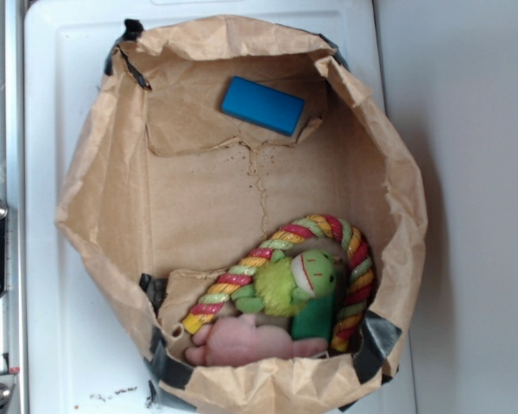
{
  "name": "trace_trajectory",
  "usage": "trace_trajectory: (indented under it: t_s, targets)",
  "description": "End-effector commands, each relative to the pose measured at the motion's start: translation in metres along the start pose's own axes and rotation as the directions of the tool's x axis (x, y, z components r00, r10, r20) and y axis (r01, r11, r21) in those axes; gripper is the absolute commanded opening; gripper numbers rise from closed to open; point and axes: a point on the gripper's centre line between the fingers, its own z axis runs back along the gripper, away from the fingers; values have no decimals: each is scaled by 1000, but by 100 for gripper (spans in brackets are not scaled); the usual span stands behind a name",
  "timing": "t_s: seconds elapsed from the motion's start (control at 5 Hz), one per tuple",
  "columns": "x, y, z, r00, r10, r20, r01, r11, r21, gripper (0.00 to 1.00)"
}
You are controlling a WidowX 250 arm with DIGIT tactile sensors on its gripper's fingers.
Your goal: Grab the blue block.
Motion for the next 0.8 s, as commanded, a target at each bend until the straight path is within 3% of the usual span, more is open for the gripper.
trace_trajectory:
  t_s: [0.0,0.6]
  targets:
    - [0,0,0,1000,0,0,0,1000,0,100]
    - [89,14,-30,994,-22,103,16,998,59,100]
